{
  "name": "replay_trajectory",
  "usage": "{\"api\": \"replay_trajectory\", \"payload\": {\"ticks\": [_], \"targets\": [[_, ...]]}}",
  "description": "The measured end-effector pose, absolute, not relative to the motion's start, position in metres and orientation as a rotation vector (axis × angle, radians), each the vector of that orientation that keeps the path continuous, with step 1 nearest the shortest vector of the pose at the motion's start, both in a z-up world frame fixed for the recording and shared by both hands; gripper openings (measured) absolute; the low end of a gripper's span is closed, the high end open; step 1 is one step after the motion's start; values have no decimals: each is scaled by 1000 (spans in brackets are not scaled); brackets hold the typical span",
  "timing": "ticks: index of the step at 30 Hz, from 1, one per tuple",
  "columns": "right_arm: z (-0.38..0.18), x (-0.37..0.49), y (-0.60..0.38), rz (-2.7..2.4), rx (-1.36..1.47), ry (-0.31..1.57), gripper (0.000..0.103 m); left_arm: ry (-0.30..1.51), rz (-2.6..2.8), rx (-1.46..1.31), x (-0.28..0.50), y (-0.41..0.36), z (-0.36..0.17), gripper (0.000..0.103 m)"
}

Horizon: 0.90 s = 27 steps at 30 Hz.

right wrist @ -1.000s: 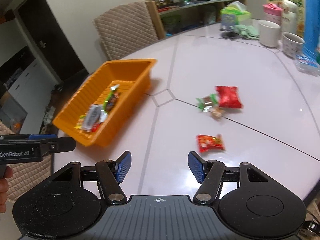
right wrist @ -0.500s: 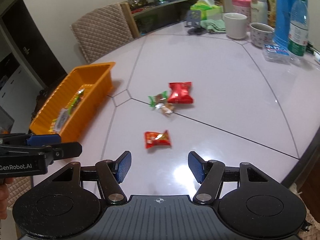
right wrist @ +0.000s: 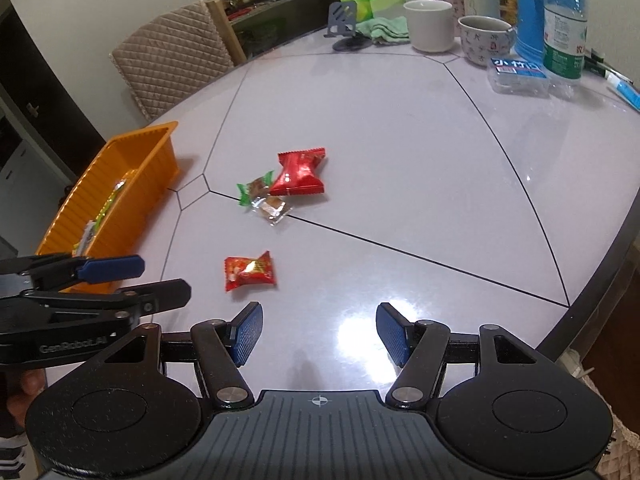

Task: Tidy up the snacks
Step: 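Withdraw both open tools from the tray toward the remaining snacks, then grasp the red printed candy with the left tool while the right tool grasps the clear packet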

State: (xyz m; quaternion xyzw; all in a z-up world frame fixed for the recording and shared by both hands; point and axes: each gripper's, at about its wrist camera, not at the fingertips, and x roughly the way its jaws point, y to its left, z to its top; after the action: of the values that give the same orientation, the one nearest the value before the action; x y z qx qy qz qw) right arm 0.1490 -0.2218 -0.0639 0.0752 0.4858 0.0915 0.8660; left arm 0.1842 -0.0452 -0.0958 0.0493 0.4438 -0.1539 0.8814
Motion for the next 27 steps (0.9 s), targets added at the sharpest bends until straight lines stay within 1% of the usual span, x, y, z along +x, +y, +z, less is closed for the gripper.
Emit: {"api": "replay_trajectory", "payload": {"ticks": [4, 8, 16, 18, 24, 27], "targets": [[-67, 153, -230, 179, 171, 1026, 63, 935, -337, 149, 196, -54, -107, 59], [-69, 157, -237, 164, 179, 1034, 63, 948, -358, 183, 207, -61, -117, 51], [-73, 163, -247, 141, 195, 1047, 63, 972, -405, 237, 222, -72, -134, 51], [-74, 164, -248, 136, 199, 1049, 63, 973, -419, 244, 224, -74, -137, 46], [-76, 167, -250, 128, 203, 1056, 63, 981, -452, 267, 229, -80, -142, 44], [-76, 169, -249, 130, 200, 1055, 63, 996, -458, 267, 231, -81, -145, 38]]}}
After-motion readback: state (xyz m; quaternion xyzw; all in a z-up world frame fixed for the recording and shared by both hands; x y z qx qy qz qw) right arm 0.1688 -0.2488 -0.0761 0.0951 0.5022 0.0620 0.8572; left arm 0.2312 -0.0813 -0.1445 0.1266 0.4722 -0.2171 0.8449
